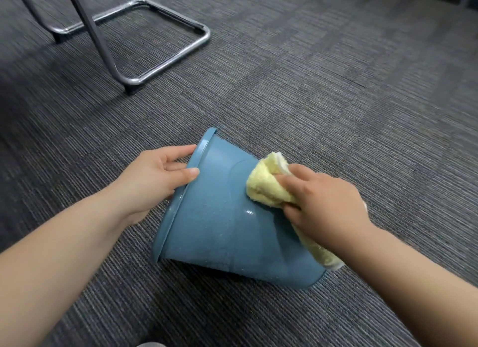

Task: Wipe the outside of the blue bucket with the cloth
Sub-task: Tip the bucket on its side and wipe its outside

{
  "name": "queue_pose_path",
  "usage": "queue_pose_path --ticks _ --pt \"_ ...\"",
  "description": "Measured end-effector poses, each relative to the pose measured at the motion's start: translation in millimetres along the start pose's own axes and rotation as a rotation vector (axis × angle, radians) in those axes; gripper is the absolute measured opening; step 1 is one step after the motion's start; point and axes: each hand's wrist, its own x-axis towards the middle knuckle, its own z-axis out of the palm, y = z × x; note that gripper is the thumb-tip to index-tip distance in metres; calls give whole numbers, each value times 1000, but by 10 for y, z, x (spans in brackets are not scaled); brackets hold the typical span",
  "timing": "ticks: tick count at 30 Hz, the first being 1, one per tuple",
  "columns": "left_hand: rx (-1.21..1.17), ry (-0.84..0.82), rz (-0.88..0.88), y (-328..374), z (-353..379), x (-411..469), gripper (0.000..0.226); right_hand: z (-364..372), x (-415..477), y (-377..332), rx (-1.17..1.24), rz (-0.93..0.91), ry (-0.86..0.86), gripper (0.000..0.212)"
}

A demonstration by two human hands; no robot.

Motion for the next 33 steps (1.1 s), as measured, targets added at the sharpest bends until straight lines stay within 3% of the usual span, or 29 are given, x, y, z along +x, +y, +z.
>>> queue_pose_path --ticks 5,12,19,27,33 --pt "8 6 -14 17 1 10 35 -10 -75 -202 57 -239 32 48" --pt "24 65 -56 -35 -48 30 31 68 -34 207 -9 115 -51 35" --pt "58 88 -77 -15 -52 52 31 133 -143 17 96 -132 -55 45" --pt "30 156 -140 -91 -108 74 37 160 -152 471 10 160 -94 36" --pt "60 161 -131 -68 -90 119 33 134 -186 227 77 -70 -80 42"
